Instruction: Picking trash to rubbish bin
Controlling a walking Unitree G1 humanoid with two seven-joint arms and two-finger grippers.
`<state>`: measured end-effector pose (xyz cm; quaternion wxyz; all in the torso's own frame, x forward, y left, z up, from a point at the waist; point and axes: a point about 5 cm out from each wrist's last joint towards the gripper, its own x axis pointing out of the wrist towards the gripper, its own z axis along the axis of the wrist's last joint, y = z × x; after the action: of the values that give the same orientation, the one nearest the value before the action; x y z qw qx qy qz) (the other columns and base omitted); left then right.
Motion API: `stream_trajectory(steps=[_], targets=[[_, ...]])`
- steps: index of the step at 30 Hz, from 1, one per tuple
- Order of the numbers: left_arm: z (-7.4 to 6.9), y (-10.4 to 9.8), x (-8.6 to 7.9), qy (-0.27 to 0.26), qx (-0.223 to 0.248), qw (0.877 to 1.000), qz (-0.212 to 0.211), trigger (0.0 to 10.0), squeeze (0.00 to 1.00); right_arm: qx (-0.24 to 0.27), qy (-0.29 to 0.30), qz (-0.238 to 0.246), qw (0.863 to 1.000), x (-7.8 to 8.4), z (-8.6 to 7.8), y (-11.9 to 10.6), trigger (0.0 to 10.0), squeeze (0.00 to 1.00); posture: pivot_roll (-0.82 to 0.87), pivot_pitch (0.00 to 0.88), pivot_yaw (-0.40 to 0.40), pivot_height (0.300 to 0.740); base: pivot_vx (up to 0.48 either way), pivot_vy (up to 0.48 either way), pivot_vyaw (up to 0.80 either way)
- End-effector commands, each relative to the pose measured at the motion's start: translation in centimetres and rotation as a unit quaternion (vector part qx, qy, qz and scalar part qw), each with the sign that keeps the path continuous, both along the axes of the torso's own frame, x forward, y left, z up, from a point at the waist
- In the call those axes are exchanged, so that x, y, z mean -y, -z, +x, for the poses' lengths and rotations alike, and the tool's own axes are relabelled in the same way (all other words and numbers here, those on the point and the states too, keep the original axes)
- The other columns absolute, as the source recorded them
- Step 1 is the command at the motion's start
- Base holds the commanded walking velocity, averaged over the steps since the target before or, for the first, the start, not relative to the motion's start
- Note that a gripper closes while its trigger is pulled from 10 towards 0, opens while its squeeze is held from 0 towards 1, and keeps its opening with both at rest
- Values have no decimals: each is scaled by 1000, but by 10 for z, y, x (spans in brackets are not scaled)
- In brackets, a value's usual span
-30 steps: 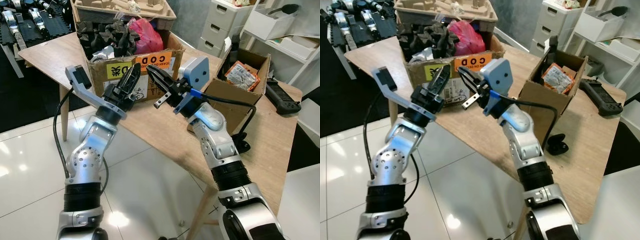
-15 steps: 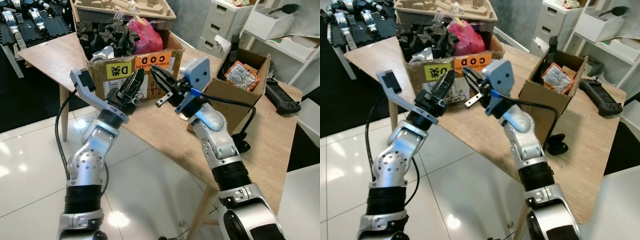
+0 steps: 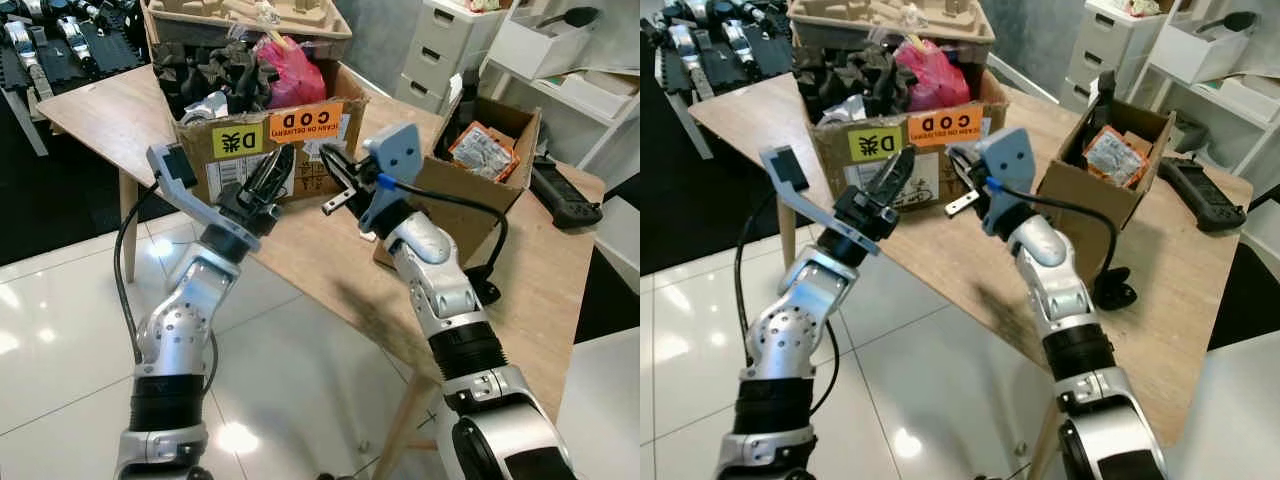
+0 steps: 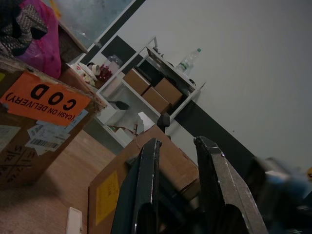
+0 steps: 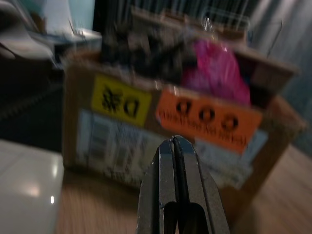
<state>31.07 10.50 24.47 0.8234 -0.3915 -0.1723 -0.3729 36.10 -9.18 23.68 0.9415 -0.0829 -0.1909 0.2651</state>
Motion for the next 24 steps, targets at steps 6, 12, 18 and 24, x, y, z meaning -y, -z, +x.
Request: stream_trajectory(steps=[6, 12, 18, 24], targets=[[1, 10, -16, -24, 0, 999, 33, 10000, 0, -71, 69, -35, 995, 14, 10, 27, 10000, 0, 58, 114, -25, 740, 0, 0, 0], [0, 23, -33, -36, -8, 997, 64, 10000, 0, -84, 120, -36, 988, 29, 14, 29, 10000, 0, 53, 113, -25, 740, 0, 0, 0], [-6, 51, -53, -44, -33, 991, 118, 10000, 0, -96, 156, -44, 982, 43, 15, 33, 10000, 0, 49, 109, -23, 740, 0, 0, 0], [-10, 66, -63, -45, -51, 988, 137, 10000, 0, -100, 174, -50, 978, 50, 15, 36, 10000, 0, 50, 110, -23, 740, 0, 0, 0]])
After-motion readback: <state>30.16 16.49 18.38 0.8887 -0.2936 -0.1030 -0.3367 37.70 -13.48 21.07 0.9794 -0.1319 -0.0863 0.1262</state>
